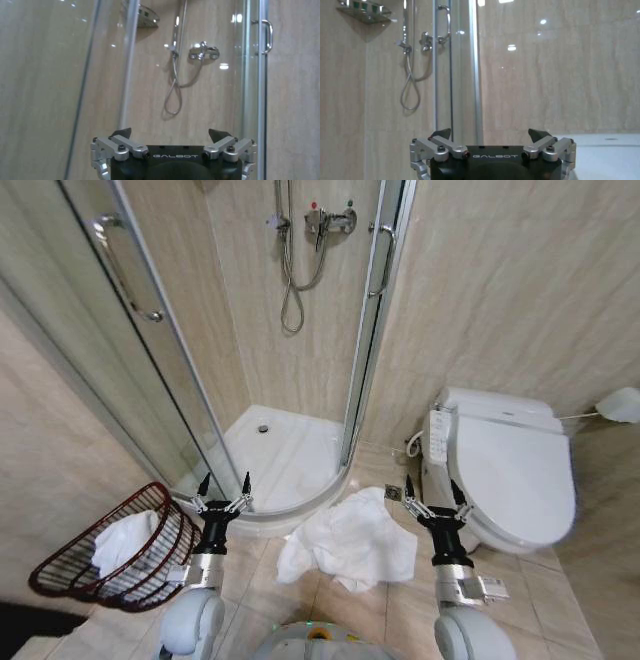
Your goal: Discard the used towel into the hamper.
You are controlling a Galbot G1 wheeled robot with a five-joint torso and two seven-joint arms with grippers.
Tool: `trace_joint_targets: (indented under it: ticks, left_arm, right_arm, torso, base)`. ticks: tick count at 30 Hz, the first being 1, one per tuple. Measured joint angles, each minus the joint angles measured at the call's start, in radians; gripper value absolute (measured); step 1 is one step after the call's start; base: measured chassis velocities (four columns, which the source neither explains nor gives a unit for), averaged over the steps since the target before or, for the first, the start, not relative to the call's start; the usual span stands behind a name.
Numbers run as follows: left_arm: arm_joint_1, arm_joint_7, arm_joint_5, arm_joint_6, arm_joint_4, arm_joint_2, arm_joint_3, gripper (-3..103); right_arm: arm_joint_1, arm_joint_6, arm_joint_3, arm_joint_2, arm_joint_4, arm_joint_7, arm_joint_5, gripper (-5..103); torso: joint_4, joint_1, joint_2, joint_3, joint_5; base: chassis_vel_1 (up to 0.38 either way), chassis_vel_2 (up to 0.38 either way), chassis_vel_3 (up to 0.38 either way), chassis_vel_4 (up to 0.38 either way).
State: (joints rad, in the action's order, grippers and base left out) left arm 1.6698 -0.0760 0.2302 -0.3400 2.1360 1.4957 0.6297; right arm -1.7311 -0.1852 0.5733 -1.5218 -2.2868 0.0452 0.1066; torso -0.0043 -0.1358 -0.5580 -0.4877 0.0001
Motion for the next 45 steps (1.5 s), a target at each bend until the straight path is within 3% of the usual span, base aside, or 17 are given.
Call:
trace_joint_targets:
  ticks: [45]
  left_arm:
    - [-0.013,-0.022,-0.003,-0.025,-0.054,-0.013,0.007,100]
  right_arm:
    - [0.032,0.012,0.004,-0.005,0.054,0.003,-0.008,100]
  torso:
    - [0.0004,0.077,0.188,0.111,-0.0001]
  base:
    - [0.003,0.000,-0.007,-0.001]
